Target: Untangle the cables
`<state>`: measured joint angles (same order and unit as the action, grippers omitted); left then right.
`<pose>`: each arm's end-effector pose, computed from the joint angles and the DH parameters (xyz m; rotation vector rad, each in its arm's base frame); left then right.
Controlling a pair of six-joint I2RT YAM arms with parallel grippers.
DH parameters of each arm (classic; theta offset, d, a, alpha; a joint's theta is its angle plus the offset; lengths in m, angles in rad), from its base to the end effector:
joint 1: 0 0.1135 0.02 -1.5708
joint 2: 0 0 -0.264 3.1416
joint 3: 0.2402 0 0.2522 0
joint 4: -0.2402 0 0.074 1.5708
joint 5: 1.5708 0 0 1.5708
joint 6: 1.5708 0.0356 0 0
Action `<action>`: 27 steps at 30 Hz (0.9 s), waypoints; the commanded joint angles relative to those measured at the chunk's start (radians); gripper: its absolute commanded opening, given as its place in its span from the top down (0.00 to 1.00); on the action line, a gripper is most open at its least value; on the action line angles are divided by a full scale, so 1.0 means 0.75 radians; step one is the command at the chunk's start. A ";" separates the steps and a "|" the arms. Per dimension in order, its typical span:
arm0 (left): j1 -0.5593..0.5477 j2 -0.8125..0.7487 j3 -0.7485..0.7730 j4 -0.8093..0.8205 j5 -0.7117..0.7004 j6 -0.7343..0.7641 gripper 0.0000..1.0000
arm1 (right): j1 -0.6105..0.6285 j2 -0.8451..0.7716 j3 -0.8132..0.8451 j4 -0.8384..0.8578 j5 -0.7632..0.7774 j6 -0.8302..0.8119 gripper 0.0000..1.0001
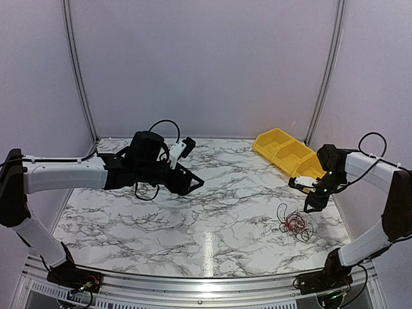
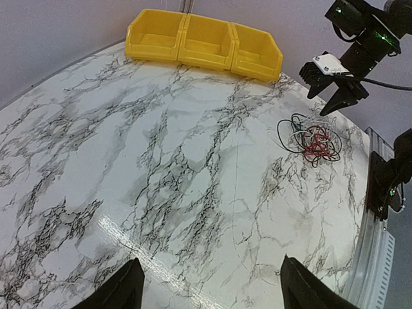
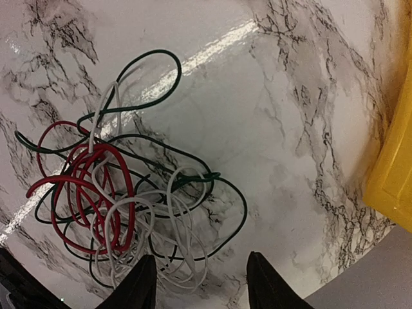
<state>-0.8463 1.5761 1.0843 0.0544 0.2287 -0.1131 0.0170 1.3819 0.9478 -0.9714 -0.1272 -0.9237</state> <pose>0.2353 -0.2780 0.2687 0.8928 1.8986 -0.8277 0.2358 0.0085 0.2164 -1.3448 2.6110 0.0616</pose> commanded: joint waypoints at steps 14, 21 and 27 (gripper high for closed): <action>-0.019 0.033 0.054 -0.038 0.037 -0.011 0.26 | -0.008 0.102 0.044 0.047 -0.073 0.072 1.00; -0.019 0.040 0.007 0.075 -0.124 -0.078 0.29 | 0.246 0.147 0.107 0.064 -0.311 0.134 1.00; -0.023 0.030 -0.046 0.207 -0.201 -0.192 0.26 | 0.493 0.349 0.283 0.080 -0.514 0.153 1.00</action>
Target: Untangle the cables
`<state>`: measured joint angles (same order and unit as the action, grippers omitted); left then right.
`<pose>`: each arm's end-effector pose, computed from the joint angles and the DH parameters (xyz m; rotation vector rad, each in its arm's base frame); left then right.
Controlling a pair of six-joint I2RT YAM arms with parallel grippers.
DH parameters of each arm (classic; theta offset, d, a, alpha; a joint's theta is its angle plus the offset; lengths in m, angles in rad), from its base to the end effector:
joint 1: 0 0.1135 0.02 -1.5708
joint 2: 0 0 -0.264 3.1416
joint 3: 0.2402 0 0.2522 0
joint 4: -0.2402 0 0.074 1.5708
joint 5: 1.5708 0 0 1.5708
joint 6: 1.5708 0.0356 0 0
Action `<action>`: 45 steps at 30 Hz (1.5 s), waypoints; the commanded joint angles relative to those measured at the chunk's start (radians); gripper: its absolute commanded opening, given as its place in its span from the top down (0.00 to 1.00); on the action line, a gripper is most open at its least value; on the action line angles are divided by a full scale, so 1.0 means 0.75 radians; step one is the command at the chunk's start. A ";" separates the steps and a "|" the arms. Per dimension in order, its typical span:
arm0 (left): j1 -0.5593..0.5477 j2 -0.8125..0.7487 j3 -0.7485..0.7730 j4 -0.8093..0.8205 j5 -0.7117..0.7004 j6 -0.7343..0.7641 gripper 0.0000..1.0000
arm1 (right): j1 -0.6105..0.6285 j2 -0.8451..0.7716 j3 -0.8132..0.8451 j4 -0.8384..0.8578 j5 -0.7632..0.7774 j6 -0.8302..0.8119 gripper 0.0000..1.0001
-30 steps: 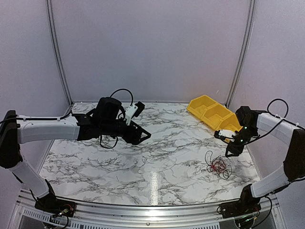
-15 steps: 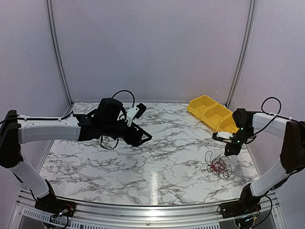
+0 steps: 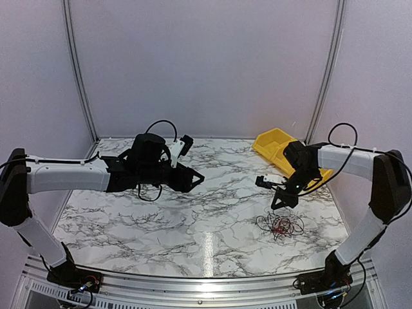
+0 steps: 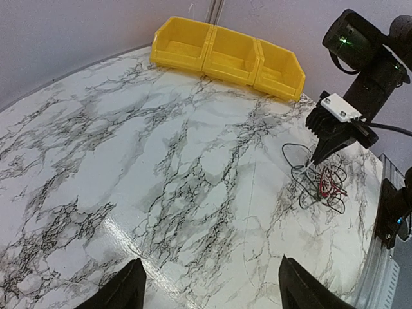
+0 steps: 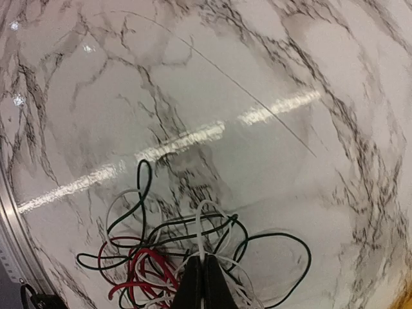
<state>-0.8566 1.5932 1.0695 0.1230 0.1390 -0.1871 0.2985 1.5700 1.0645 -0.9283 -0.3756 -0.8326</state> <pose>0.2377 -0.2818 0.2643 0.7656 1.9122 -0.8036 0.2617 0.0942 0.2053 -1.5717 2.4063 0.4748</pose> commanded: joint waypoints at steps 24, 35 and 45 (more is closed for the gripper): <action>-0.349 0.564 -0.041 1.121 -0.778 -0.190 0.36 | 0.285 0.239 0.364 0.283 -0.427 0.207 1.00; -0.349 0.798 0.160 1.119 -0.836 -0.344 0.36 | 0.284 0.222 0.409 0.306 -0.452 0.277 1.00; -0.358 0.797 0.135 1.121 -0.834 -0.433 0.39 | 0.281 0.225 0.408 0.329 -0.404 0.305 1.00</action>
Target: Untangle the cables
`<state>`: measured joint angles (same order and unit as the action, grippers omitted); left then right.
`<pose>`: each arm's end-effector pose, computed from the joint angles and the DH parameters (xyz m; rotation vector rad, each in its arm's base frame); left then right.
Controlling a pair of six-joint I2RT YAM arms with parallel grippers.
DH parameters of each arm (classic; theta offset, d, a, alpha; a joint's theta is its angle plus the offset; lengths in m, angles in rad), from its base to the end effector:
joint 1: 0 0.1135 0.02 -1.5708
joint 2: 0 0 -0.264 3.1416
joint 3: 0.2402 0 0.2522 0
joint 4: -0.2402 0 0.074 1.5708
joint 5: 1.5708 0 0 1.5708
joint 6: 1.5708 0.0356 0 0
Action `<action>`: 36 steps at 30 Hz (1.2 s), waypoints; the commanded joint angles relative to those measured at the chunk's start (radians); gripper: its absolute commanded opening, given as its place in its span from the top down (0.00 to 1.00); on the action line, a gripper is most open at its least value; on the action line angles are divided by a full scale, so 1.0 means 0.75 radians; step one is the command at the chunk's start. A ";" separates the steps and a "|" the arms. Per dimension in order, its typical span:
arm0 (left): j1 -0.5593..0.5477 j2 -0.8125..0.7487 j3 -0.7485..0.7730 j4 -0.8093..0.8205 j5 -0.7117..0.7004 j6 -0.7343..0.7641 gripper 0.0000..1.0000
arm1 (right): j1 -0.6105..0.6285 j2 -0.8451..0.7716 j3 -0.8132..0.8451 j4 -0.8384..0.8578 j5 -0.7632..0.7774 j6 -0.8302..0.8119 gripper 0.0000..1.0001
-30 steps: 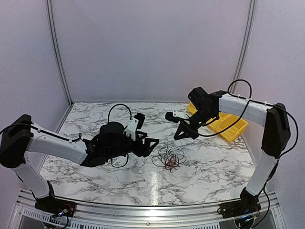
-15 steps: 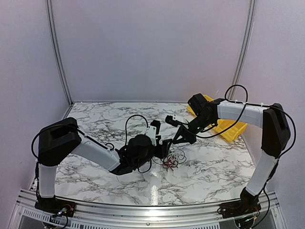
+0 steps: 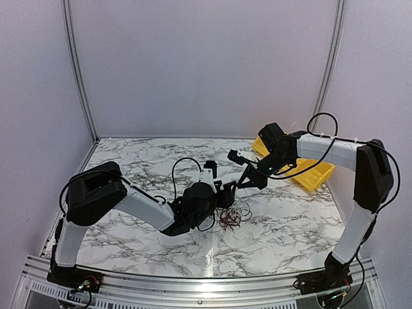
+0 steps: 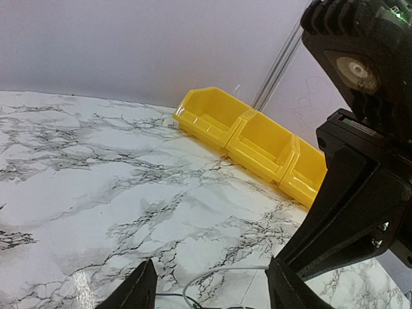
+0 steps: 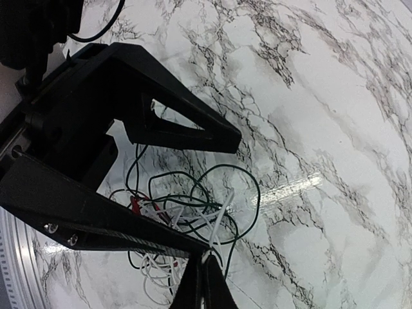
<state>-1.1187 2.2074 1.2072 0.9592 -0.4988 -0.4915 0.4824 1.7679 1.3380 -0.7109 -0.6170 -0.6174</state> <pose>0.2184 -0.4108 0.1477 0.1234 1.6684 -0.8376 0.3114 0.1863 0.2312 -1.4959 2.0982 0.7795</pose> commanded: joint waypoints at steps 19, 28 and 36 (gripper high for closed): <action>-0.028 -0.154 -0.215 0.072 0.125 -0.001 0.40 | 0.011 -0.056 -0.077 0.155 0.072 0.086 1.00; -0.026 0.027 0.093 -0.221 0.137 -0.003 0.41 | 0.005 -0.114 -0.130 0.224 0.080 0.099 1.00; -0.026 0.132 0.178 -0.292 0.083 -0.104 0.44 | 0.005 -0.136 -0.157 0.267 0.047 0.131 1.00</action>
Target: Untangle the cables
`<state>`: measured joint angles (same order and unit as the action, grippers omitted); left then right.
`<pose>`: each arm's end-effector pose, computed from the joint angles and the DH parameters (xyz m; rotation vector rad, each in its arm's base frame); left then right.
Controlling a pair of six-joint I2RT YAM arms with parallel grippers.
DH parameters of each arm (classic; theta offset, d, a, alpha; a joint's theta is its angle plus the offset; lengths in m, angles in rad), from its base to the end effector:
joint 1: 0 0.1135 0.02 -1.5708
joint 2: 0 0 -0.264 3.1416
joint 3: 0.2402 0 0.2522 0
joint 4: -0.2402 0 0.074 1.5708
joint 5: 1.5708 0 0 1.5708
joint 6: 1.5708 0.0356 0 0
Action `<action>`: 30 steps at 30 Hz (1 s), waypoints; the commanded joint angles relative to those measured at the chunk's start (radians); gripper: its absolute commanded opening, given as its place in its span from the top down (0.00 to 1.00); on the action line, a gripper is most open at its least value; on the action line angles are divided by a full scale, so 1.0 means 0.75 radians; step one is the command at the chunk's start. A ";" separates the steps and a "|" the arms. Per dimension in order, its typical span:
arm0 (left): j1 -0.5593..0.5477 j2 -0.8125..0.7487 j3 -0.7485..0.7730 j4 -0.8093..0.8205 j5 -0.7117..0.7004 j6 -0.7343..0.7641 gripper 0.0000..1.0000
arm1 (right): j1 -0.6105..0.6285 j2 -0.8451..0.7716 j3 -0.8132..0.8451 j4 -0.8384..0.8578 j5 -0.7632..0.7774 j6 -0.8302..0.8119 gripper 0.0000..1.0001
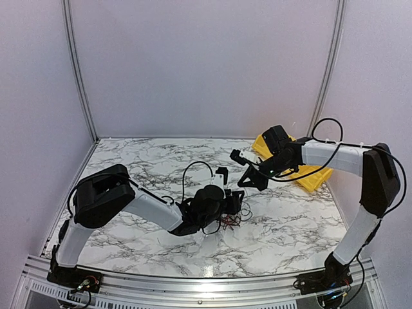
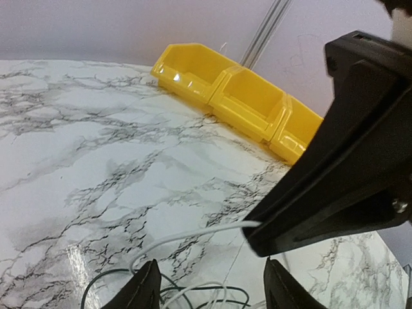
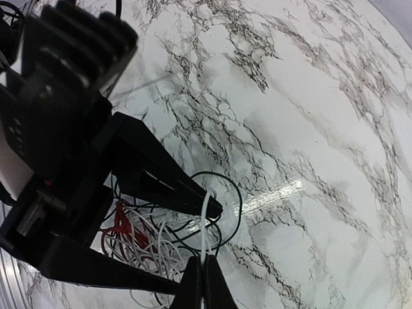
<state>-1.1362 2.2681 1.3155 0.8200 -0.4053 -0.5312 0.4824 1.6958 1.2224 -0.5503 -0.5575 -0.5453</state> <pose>0.2174 -0.4351 0.1369 0.2205 1.7619 -0.8915 0.3035 0.1802 0.2282 -1.4021 2.0761 0.6923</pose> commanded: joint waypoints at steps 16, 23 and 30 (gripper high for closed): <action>-0.005 0.104 0.046 -0.281 -0.086 -0.105 0.52 | 0.003 -0.127 0.216 -0.082 -0.158 0.042 1.00; -0.005 0.131 0.021 -0.281 -0.074 -0.118 0.58 | 0.003 -0.174 0.627 -0.292 -0.274 0.049 1.00; -0.005 0.132 -0.001 -0.280 -0.091 -0.122 0.62 | 0.003 -0.237 0.924 -0.338 -0.310 0.110 1.00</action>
<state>-1.1362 2.3299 1.3396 0.6666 -0.4652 -0.6216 0.4831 1.5700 1.7988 -0.7807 -0.7372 -0.4995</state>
